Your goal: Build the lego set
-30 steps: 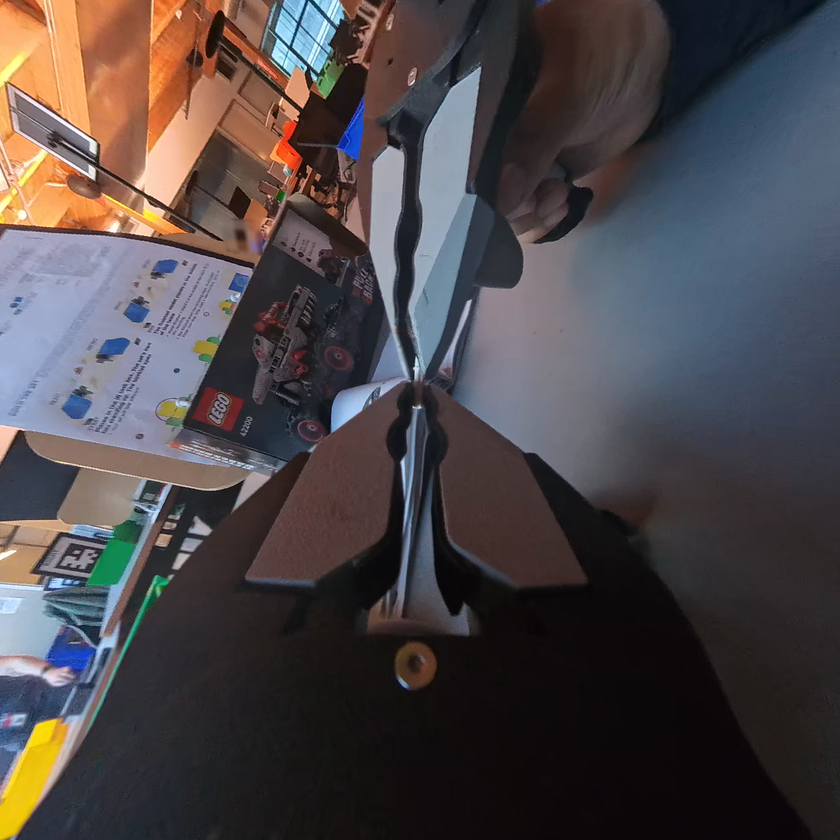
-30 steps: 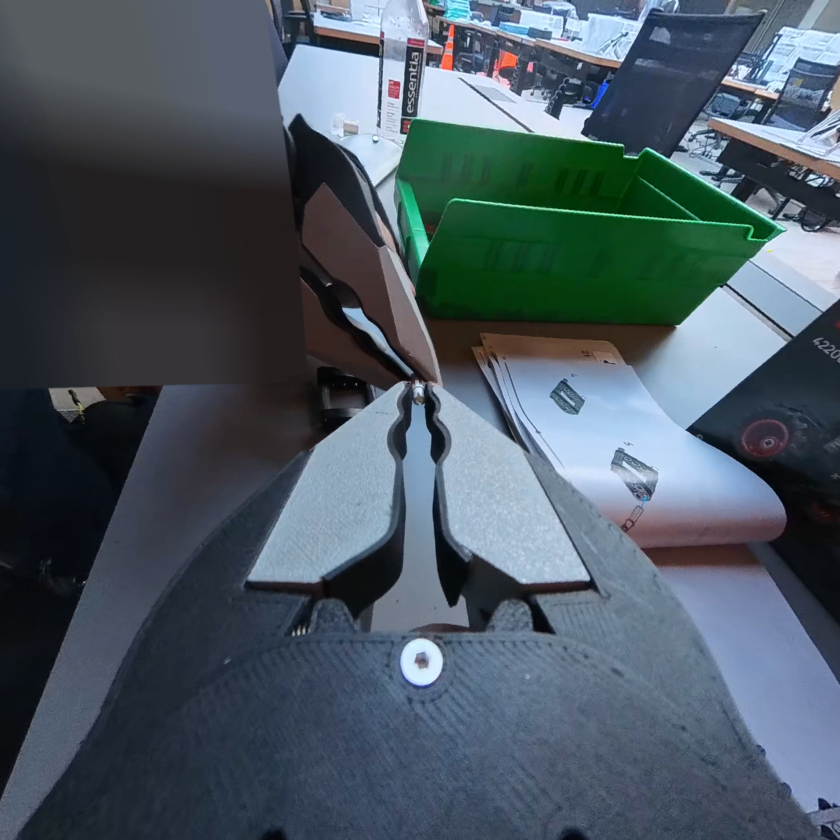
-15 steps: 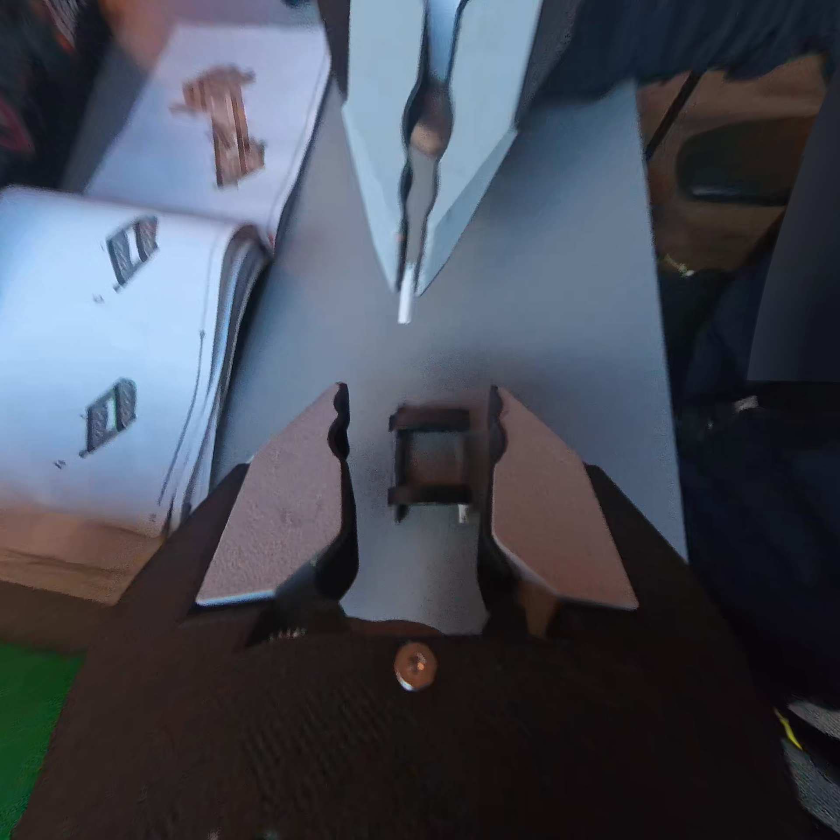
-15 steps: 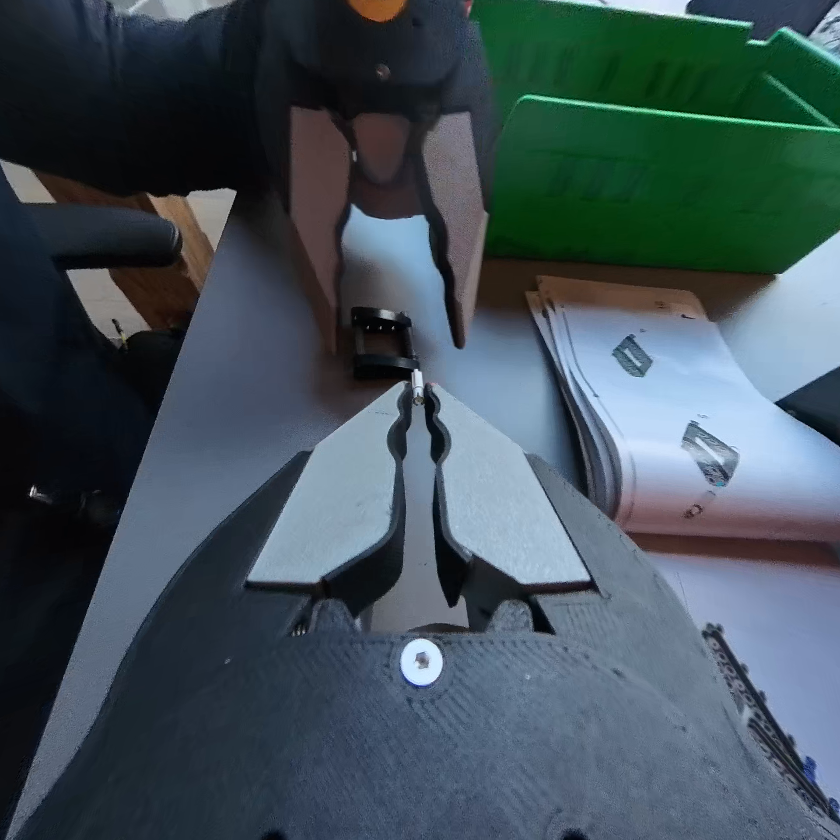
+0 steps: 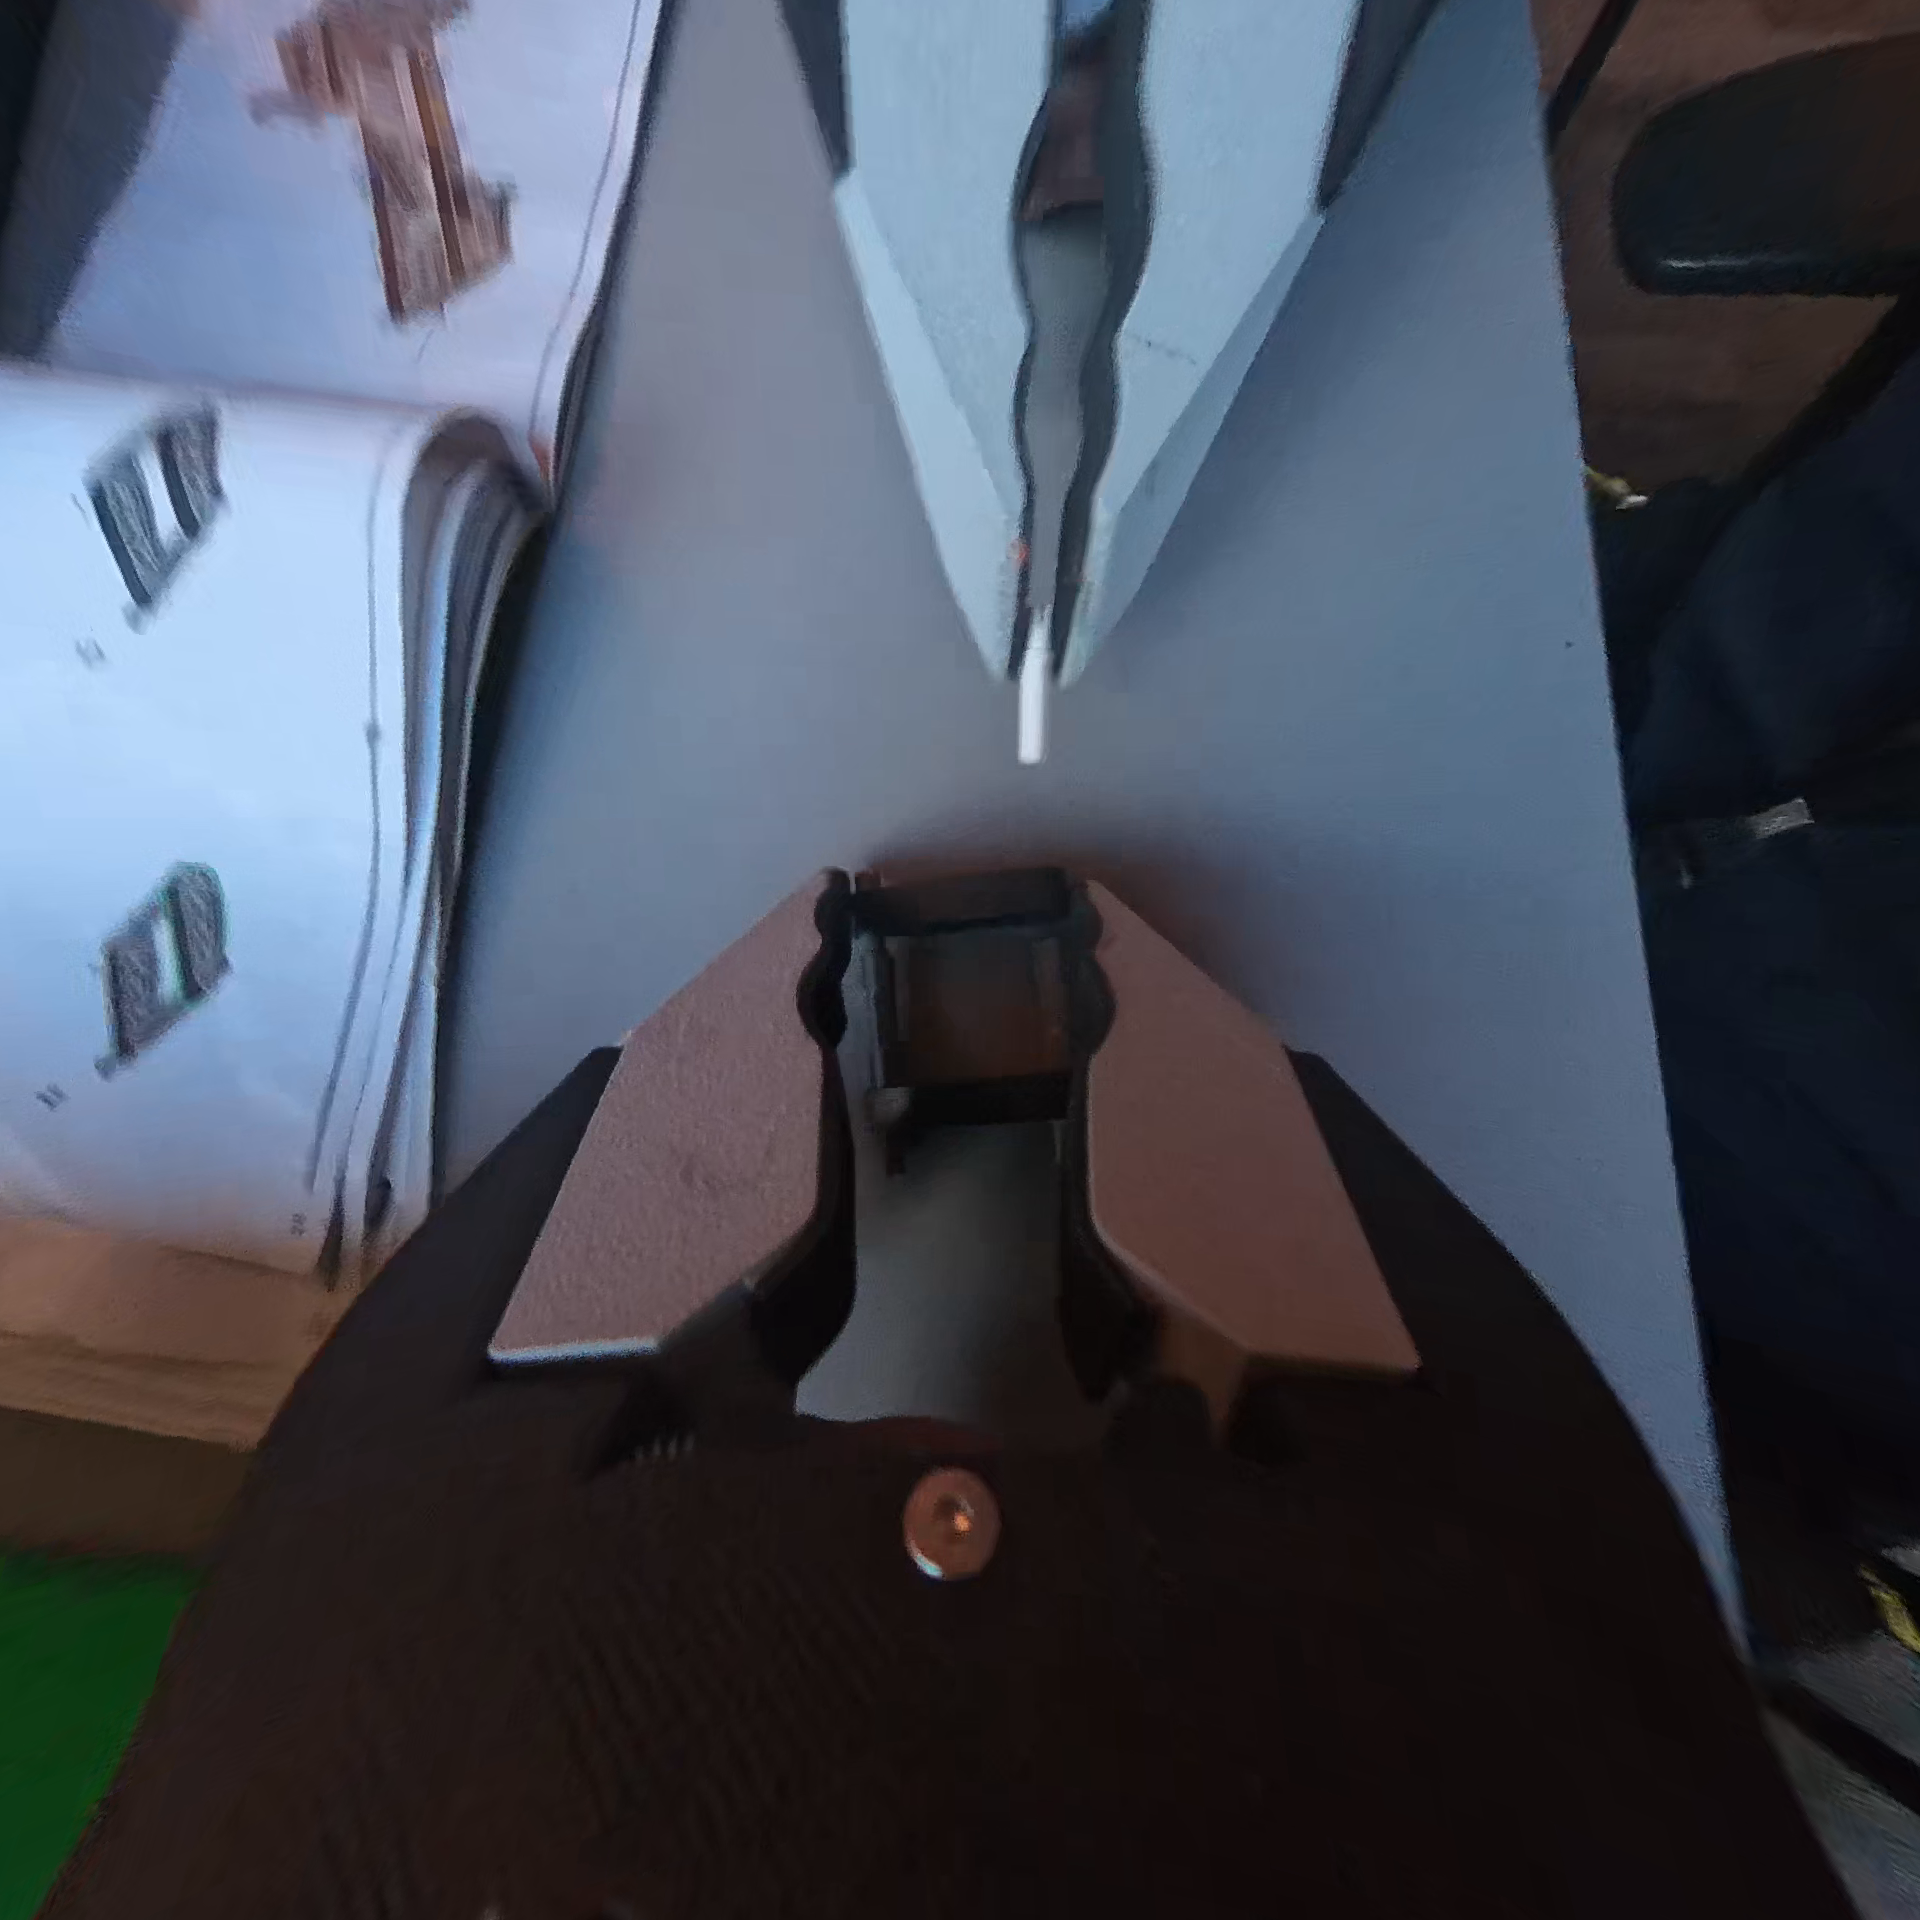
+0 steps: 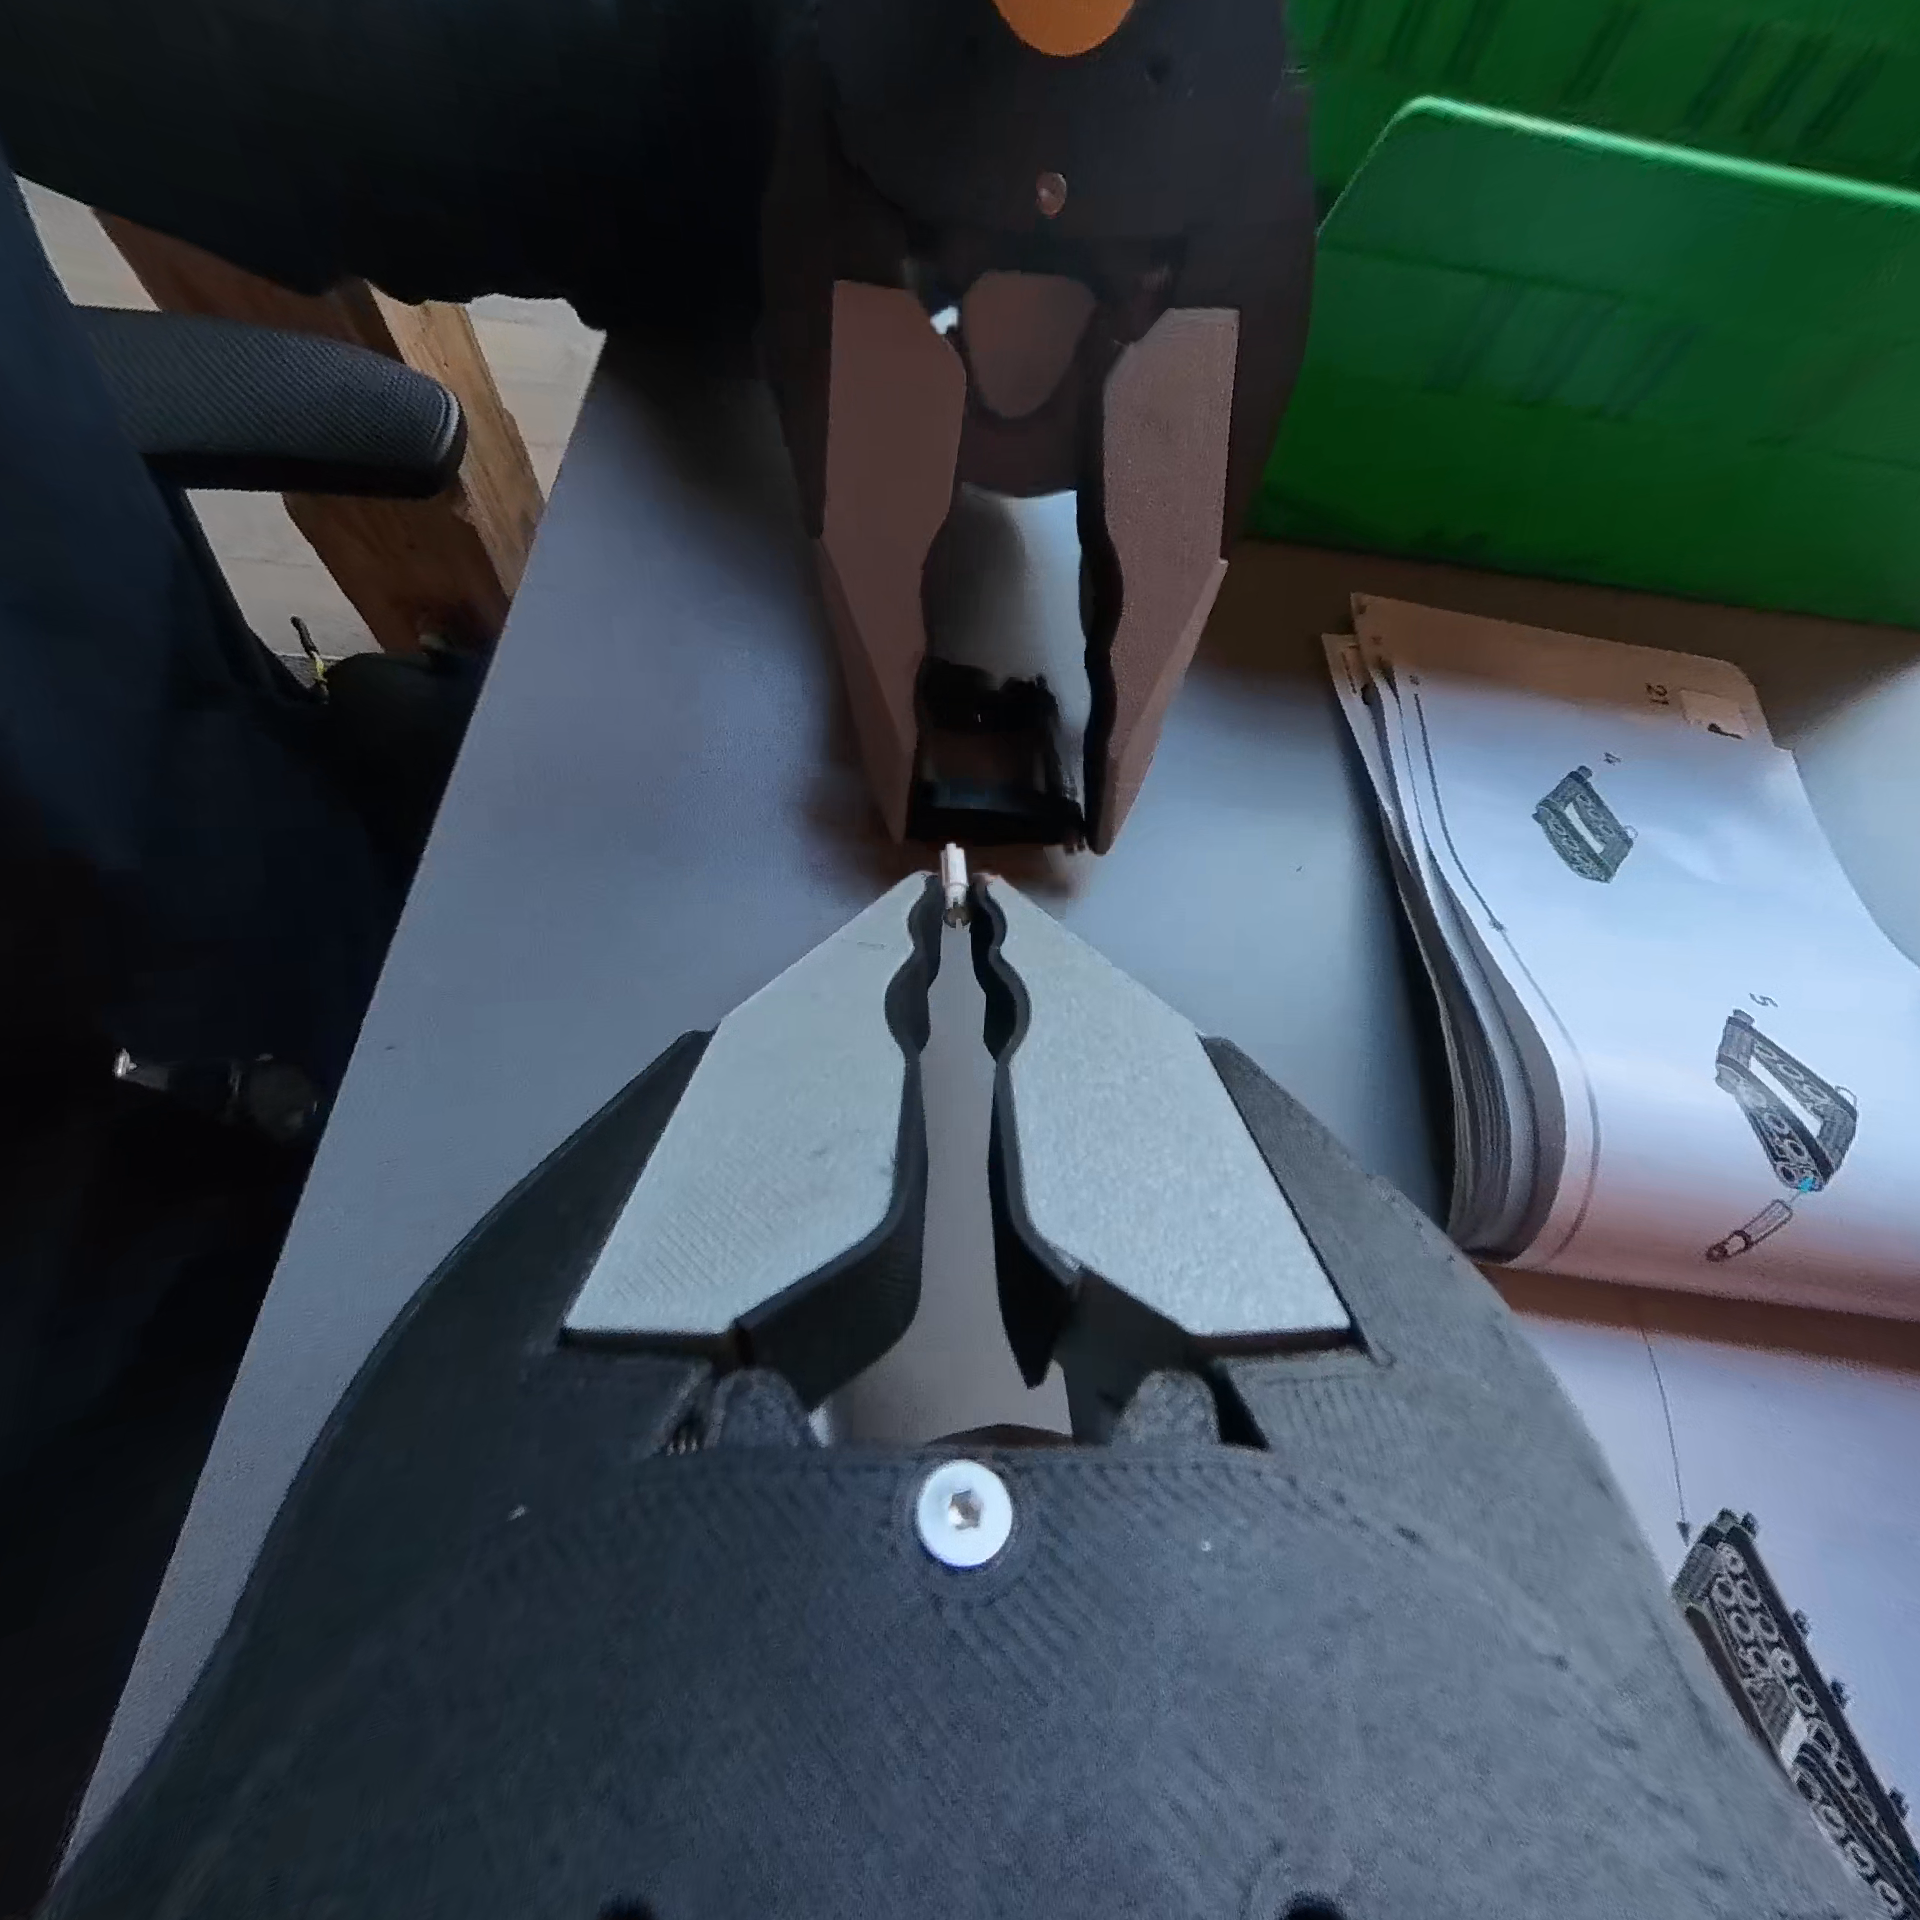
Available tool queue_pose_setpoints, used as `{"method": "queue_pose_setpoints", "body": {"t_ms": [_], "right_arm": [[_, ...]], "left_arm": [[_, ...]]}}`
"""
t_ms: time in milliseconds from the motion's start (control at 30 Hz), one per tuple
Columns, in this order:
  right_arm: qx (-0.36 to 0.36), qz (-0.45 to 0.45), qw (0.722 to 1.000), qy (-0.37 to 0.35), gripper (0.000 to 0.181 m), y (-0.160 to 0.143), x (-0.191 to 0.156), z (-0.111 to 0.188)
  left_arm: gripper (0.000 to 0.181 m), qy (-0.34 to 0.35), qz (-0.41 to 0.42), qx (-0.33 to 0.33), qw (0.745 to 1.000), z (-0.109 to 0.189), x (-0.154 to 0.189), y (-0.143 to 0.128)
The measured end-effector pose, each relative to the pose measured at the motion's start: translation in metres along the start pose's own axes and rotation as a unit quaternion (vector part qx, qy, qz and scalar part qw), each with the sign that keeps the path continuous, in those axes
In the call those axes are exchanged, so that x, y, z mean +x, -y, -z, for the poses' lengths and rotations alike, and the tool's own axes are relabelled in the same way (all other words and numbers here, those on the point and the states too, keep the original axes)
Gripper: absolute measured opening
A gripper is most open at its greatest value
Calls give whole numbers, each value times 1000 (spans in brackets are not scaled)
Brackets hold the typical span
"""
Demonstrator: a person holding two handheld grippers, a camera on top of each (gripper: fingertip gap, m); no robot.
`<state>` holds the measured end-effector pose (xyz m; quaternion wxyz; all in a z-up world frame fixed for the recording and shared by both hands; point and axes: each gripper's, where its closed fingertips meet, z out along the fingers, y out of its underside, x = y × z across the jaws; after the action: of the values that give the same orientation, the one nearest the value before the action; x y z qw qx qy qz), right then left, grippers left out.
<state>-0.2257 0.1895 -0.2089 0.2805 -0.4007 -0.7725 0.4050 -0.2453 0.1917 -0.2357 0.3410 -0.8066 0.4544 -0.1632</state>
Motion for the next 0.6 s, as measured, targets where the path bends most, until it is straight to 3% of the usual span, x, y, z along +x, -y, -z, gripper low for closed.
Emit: {"method": "queue_pose_setpoints", "body": {"t_ms": [33, 133, 267, 467, 600], "right_arm": [[4, 4, 1000, 0, 2, 1, -1, 1], [15, 28, 999, -12, 2, 6, -2, 5], [43, 66, 996, -40, 2, 18, -2, 17], [42, 81, 994, -61, 2, 21, -1, 18], [50, 83, 993, -62, 2, 24, -2, 20]], "left_arm": [[38, 6, -23, 24, 999, 1, 1, 8], [38, 36, -70, 106, 991, 10, -3, 33], [38, 57, -102, 173, 978, 21, -7, 43], [38, 47, -109, 212, 970, 27, -1, 51], [38, 43, -111, 194, 974, 21, 3, 49]]}}
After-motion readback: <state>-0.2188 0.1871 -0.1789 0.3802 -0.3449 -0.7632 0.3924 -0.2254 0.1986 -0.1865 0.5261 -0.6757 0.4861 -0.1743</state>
